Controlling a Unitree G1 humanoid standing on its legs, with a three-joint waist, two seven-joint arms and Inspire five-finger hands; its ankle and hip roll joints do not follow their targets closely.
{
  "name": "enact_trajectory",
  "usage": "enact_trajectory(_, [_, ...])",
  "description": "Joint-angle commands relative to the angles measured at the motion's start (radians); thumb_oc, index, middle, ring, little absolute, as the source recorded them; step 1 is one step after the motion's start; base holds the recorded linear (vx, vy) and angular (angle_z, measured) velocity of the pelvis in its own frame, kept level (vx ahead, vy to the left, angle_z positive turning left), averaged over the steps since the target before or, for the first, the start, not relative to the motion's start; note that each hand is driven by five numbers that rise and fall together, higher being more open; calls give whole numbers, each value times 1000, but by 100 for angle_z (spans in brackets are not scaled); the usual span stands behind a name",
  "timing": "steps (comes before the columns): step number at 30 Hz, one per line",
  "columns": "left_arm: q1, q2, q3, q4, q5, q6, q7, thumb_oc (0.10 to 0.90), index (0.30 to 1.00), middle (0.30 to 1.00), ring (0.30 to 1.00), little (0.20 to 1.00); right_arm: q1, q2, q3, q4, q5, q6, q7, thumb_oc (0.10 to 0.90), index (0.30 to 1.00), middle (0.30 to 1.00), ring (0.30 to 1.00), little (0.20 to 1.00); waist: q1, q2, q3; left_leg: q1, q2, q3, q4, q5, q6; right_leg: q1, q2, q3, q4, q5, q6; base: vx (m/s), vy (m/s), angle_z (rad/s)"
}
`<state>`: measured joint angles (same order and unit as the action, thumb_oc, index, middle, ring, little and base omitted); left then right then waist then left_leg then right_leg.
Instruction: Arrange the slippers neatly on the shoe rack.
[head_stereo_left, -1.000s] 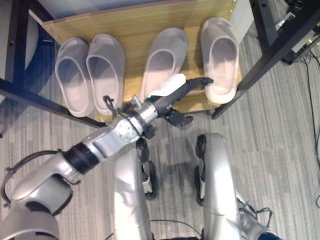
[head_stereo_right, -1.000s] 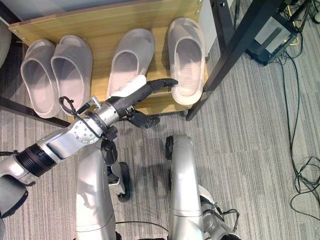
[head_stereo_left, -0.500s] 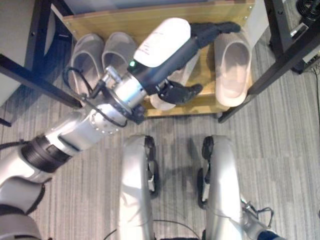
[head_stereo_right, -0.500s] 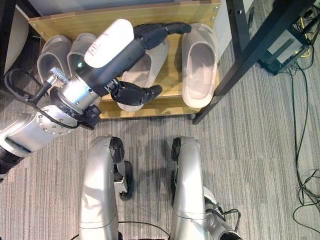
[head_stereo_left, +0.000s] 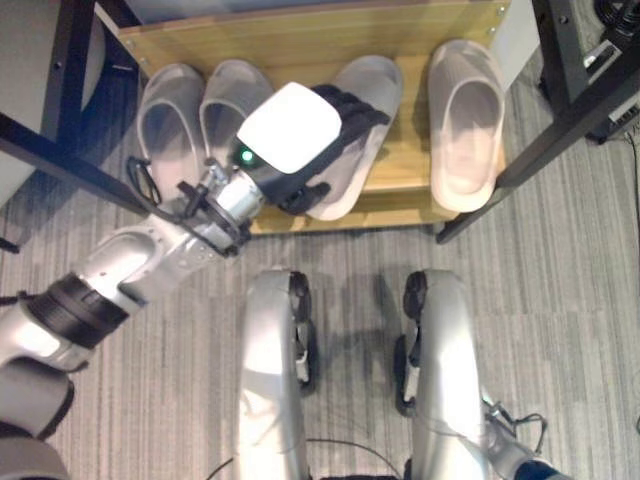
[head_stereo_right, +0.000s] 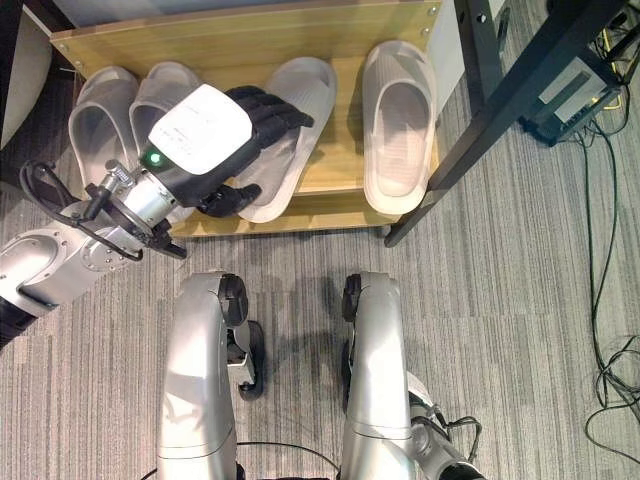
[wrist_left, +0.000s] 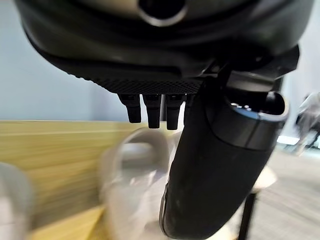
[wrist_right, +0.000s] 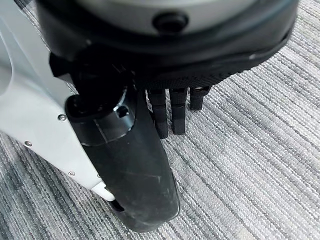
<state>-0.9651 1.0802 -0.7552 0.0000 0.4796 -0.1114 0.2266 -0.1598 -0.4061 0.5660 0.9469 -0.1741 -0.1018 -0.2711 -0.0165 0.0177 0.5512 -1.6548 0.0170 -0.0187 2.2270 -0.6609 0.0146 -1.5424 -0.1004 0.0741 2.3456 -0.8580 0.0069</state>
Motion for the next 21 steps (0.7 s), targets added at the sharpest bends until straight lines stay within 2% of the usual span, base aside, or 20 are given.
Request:
enact_trajectory(1, [-83,49,64,-78,45,23,16,800,900,900,900,900,44,-4,-39,-36,12,-1,1,800,900,900,900,900,31,23,-31,85,-24,-67,2,-105,61,-8,-7,24,-21,105,-44,0,0,0])
enact_trajectory(6, [-74,19,76,-65,45,19,25,800,900,900,900,900,43,-3,-33,-36,11,0,6,800,900,900,900,900,29,17,-31,85,-26,-65,4,-108,63,-8,-7,24,-19,104,-45,0,0,0])
enact_trajectory(11, [-89,-75,56,-49,-24,10,8,800,900,900,900,900,32,-4,-17,-26,10,6,11,800,900,900,900,900,20,13,-31,85,-23,-60,6,-109,64,-14,-7,27,-17,104,-47,0,0,0])
enact_trajectory(15, [-109,-107,40,-48,-55,4,1,800,900,900,900,900,26,-2,-10,-21,10,11,14,800,900,900,900,900,16,10,-31,85,-22,-57,5,-109,62,-16,-7,30,-17,103,-48,0,0,0])
enact_trajectory(21, [-157,-246,3,16,-136,-2,7,800,900,900,900,900,16,1,16,6,6,17,20,800,900,900,900,900,-5,-3,-31,85,-21,-51,3,-107,57,-21,-7,40,-15,106,-51,0,0,0])
